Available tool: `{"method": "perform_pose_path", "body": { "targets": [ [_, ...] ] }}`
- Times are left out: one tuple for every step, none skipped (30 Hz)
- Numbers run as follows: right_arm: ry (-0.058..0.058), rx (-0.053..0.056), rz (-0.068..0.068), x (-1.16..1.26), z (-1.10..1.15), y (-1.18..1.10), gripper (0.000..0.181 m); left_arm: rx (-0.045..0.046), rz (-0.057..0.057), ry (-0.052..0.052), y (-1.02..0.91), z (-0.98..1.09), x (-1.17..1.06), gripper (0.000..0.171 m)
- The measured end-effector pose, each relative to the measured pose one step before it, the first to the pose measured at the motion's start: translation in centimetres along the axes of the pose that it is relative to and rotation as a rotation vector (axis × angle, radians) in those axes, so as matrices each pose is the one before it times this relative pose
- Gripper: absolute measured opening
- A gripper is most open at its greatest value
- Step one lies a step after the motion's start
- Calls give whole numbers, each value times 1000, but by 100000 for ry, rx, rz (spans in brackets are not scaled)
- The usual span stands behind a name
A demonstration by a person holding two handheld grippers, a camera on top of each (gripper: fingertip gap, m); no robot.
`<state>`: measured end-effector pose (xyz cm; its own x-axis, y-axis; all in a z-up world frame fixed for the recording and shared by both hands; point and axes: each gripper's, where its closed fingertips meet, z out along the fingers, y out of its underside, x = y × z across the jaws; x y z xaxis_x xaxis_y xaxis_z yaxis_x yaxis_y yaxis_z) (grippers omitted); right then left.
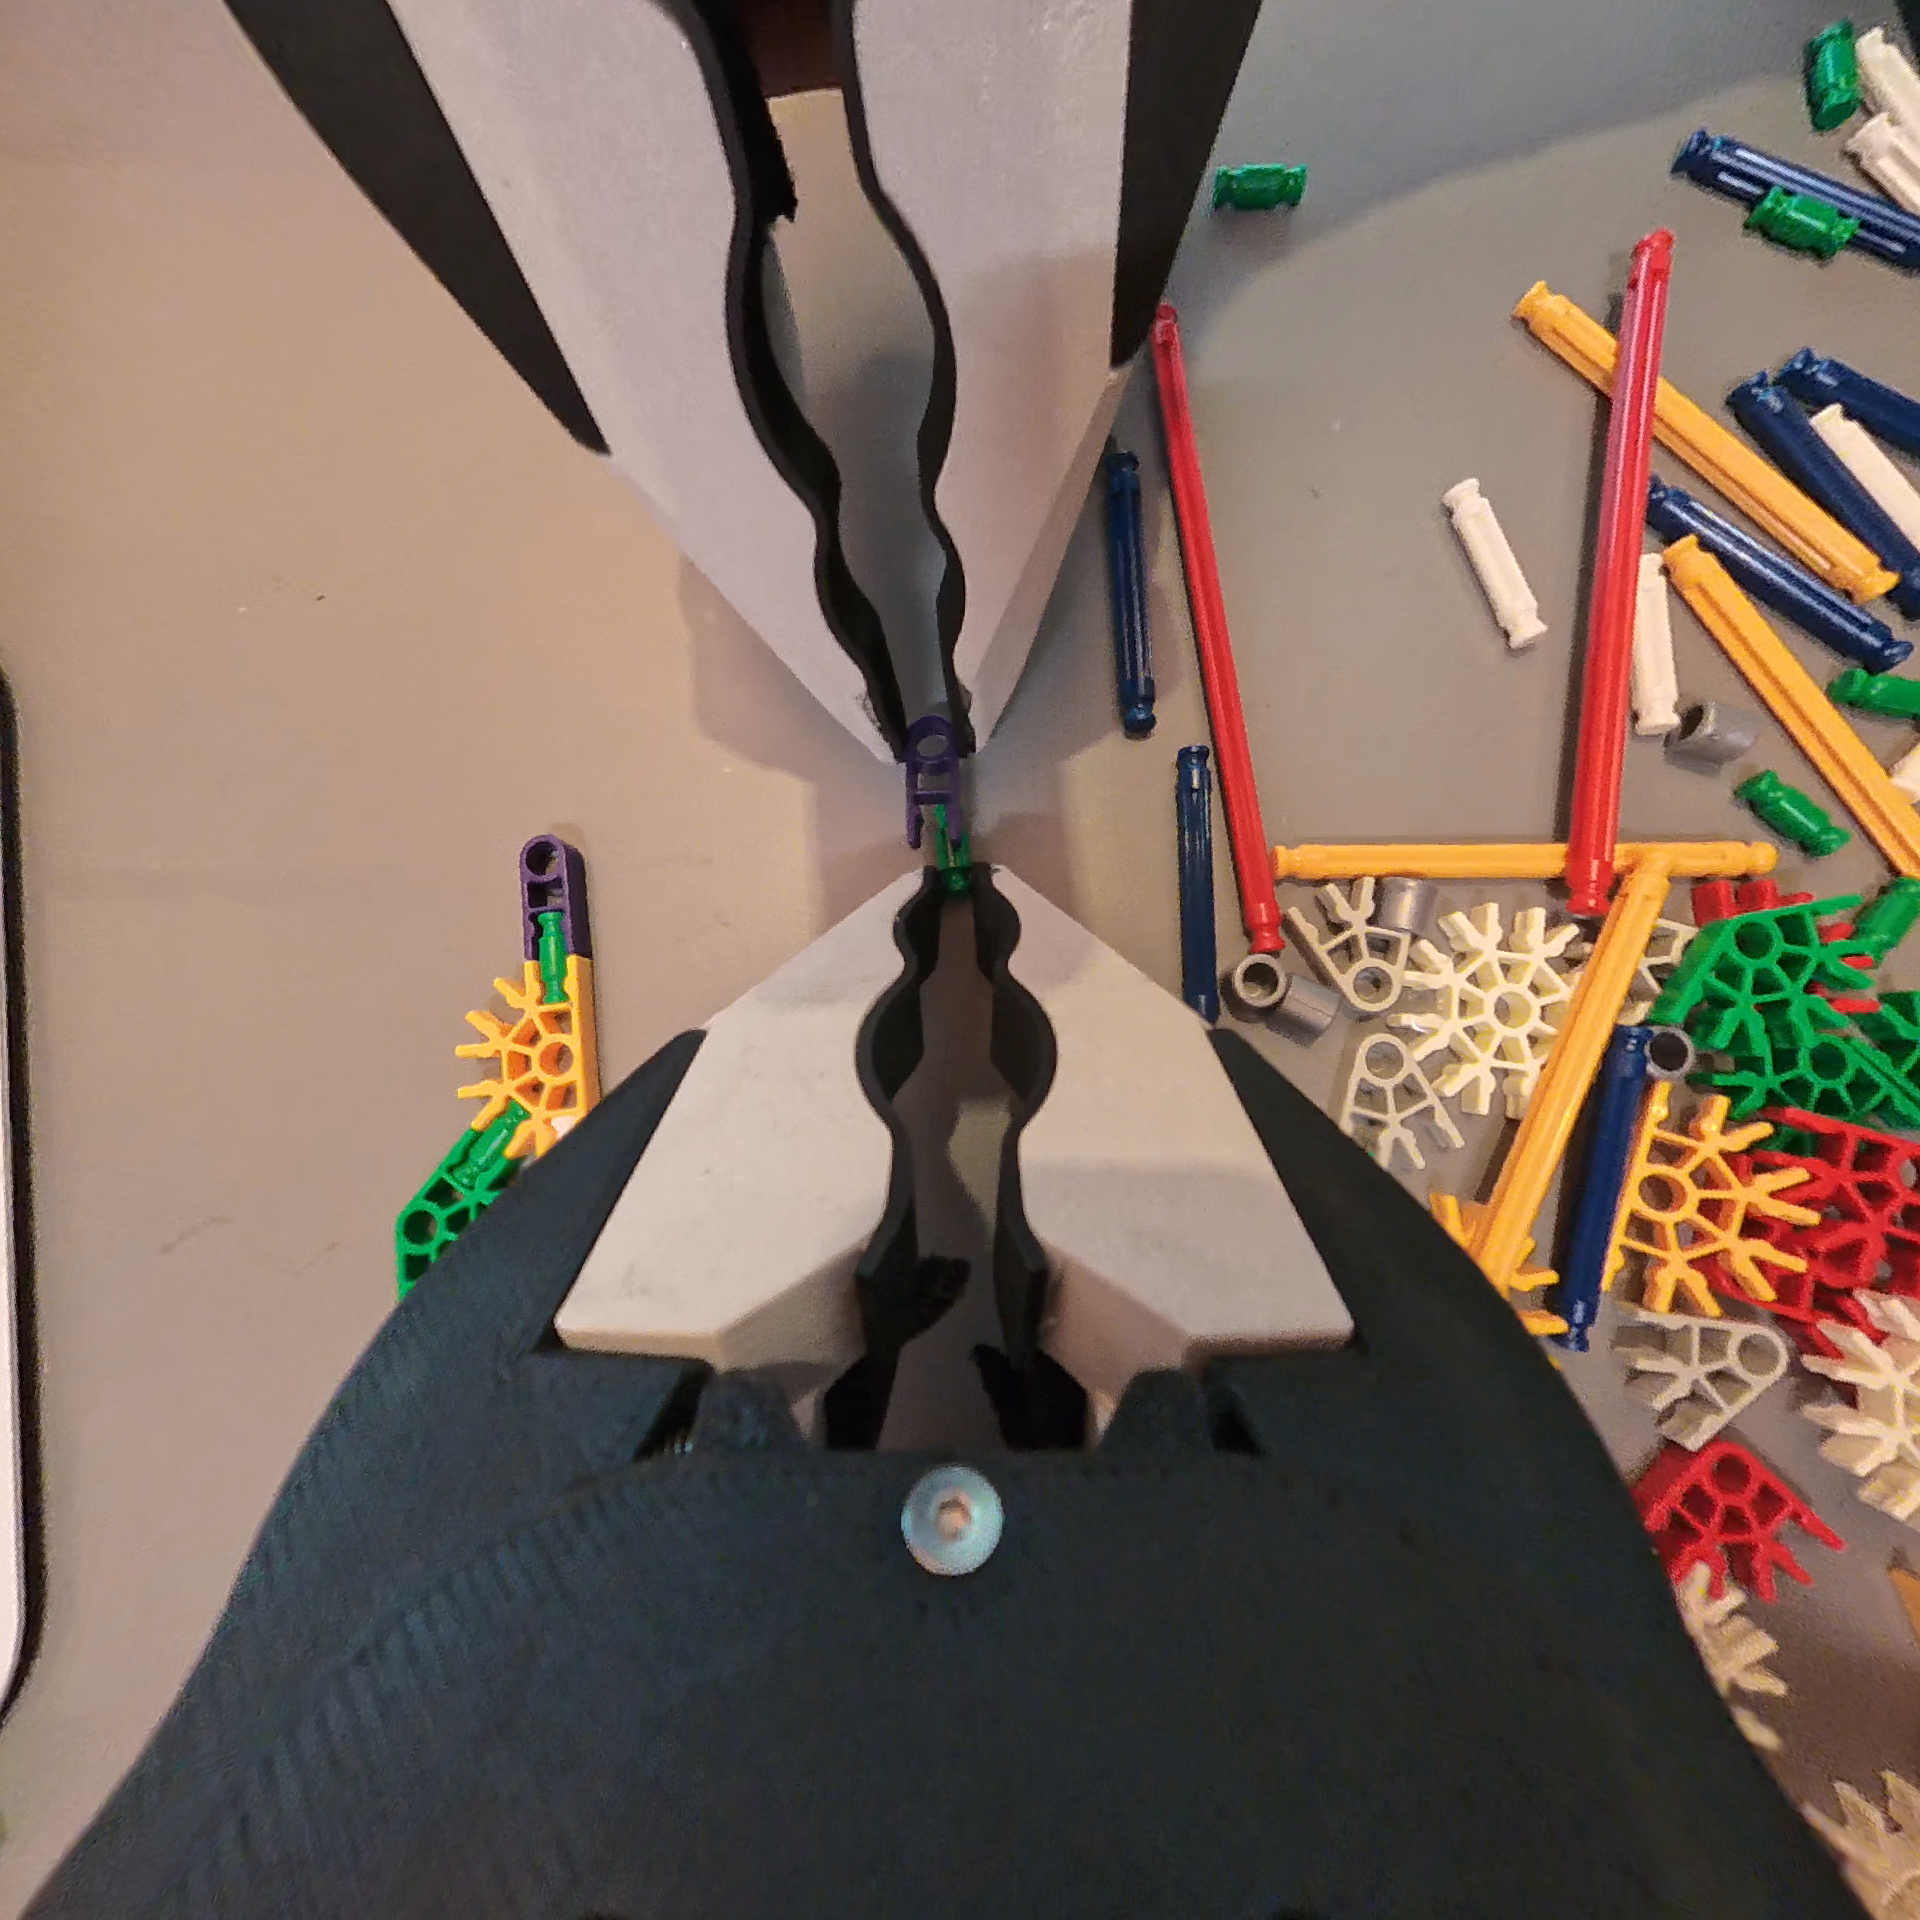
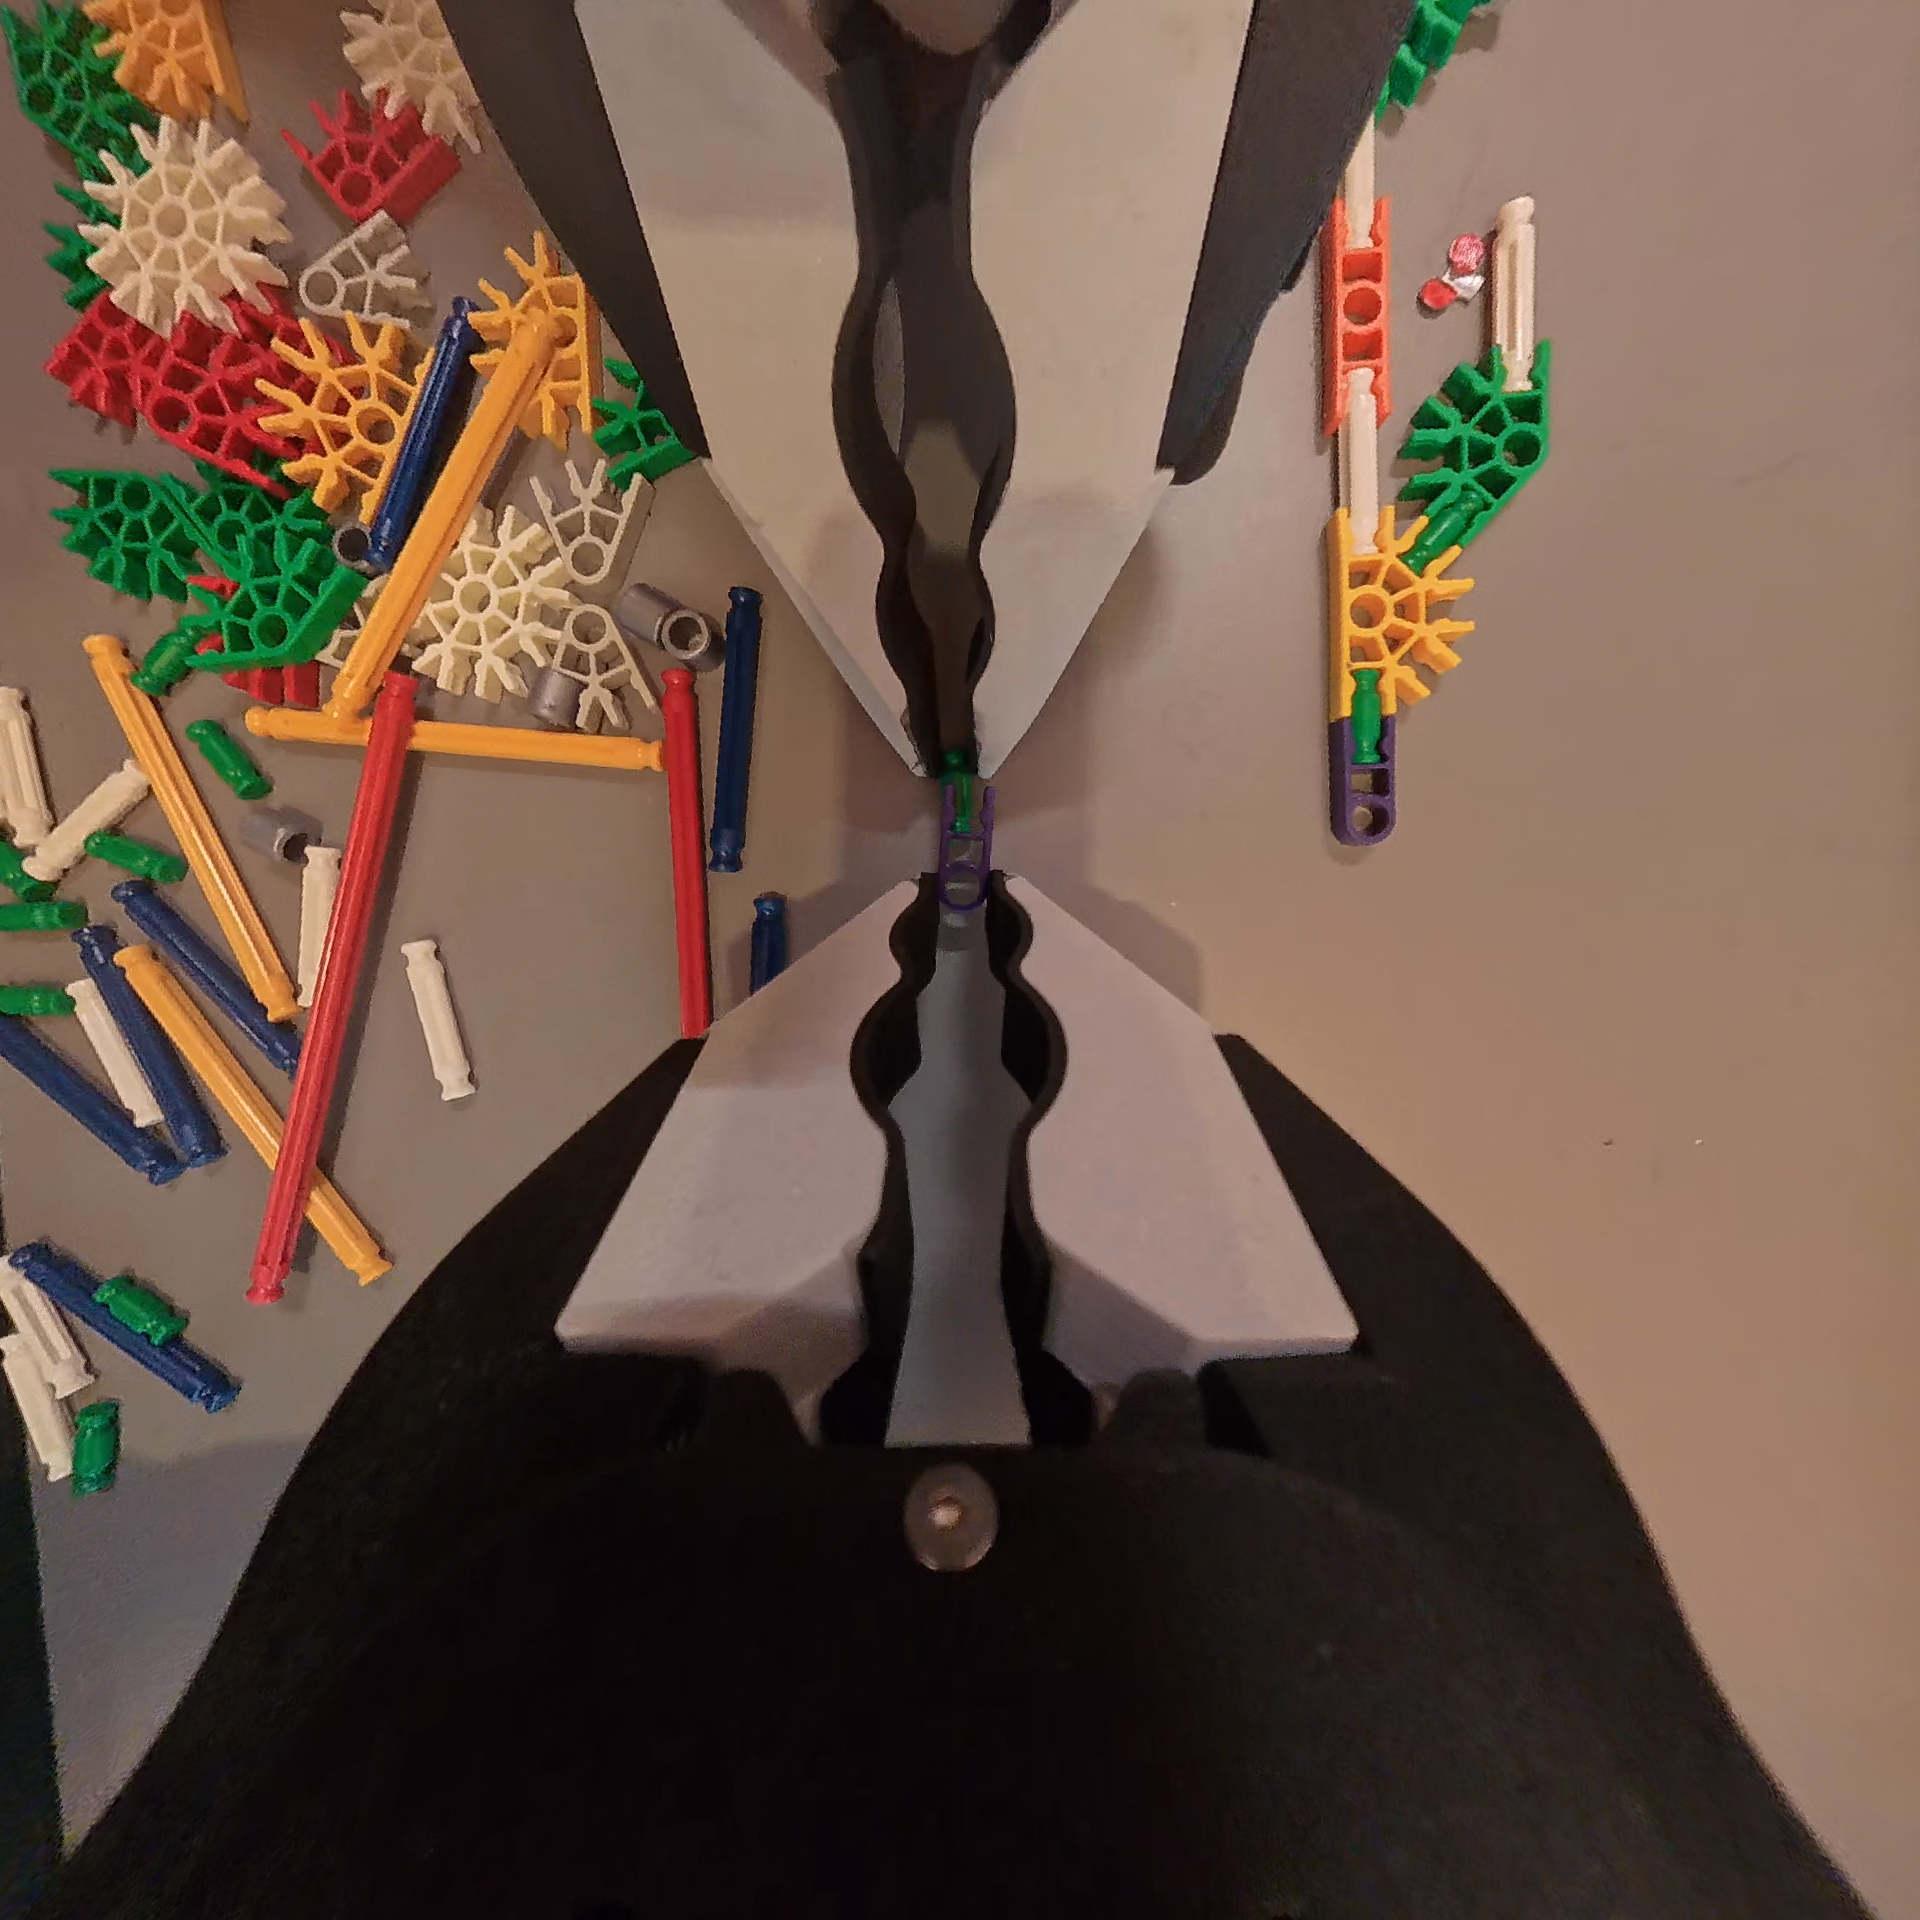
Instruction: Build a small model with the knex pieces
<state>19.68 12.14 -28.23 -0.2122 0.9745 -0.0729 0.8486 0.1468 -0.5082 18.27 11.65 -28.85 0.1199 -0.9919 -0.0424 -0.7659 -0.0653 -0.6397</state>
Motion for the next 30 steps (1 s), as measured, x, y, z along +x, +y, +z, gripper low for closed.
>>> {"method": "perform_pose_path", "body": {
  "targets": [
    [-616, 85, 148, -64, 23, -6, 7, -503, 449, 288, 8, -6, -45, 3],
    [-473, 322, 216, -101, 26, -48, 7, -366, -33, -43, 8, 1, -89, 3],
    [-218, 74, 290, -82, 56, -13, 7, -62, 114, 347, -24, 24, 15, 3],
    [-31, 281, 40, -78, 90, -28, 7, 15, 453, 59, -24, 18, 0, 3],
    [31, 596, 218, -48, 87, -55, 7, -30, 266, 19, -25, 8, -3, 3],
    [323, 92, 324, 30, 83, 34, 7, -45, 122, 266, -1, 3, 30, 3],
    [348, -354, 190, 52, 53, 111, 7, 86, 223, 64, 3, 7, 3, 3],
    [89, -121, 147, 8, 13, 78, 7, 167, 32, 105, -17, 7, -8, 3],
    [47, 64, 44, 3, -10, 53, 7, 128, 194, 243, -11, 16, 31, 3],
    [59, -72, 90, -2, -3, 46, 7, -71, 243, 62, -5, 7, 3, 4],
    [156, -213, -25, 3, -8, 41, 7, -172, 422, -161, -4, -5, -10, 3],
    [-11, -95, -90, -17, -8, 19, 7, -166, 212, -39, -14, 5, -7, 3],
    [-106, -192, 181, 8, 17, 29, 7, -138, 28, 80, -19, 21, 24, 4],
    [-24, -197, 77, 4, 36, 0, 7, -197, -71, -119, -17, 9, 2, 4],
    [-3, -285, -23, 3, 11, -12, 7, -280, -14, -94, 5, -31, -12, 5],
    [122, -549, -178, 14, 0, 13, 7, 16, -51, -640, -18, -114, -97, 8],
    [229, -630, -94, 22, -14, 19, 7, 877, -975, -504, -141, -187, -109, 12],
    [216, -555, 74, 34, -24, 30, 7, 900, -1488, 175, -171, -189, -28, 15],
    [249, -390, 176, 54, -28, 50, 7, 807, -117, -304, -181, -189, -6, 14],
    [372, -324, 147, 74, -52, 72, 7, 435, 617, -637, -160, -143, -4, 13],
    [353, -154, -180, 35, -107, 33, 7, 97, 180, 230, -125, -37, 132, 13],
    [88, 346, -176, -20, -145, -68, 7, -277, 160, 206, -57, 82, 125, 13],
    [-44, -96, -14, -23, -88, -23, 7, -404, 641, -296, 14, 129, 65, 13],
    [215, -1219, -235, 38, -21, 157, 7, -485, 212, -128, 52, 171, 32, 12],
    [143, -1316, -260, 43, 5, 190, 7, -214, -369, -573, 60, 184, -82, 11],
    [-149, -382, 26, 17, -24, 64, 7, -132, -412, -316, 77, 169, -77, 11],
    [-259, 74, 280, -3, -61, -21, 7, 200, -245, -185, 24, 118, -59, 11],
    [-262, -373, 100, -39, -54, 62, 6, 527, -410, -301, -91, 32, -94, 9],
    [252, -587, 89, 39, -43, 83, 7, 197, -343, -477, -42, 46, -129, 10],
    [358, -591, 437, 70, -23, 103, 7, -42, 143, -281, 2, 18, -97, 9]
  ]
}}
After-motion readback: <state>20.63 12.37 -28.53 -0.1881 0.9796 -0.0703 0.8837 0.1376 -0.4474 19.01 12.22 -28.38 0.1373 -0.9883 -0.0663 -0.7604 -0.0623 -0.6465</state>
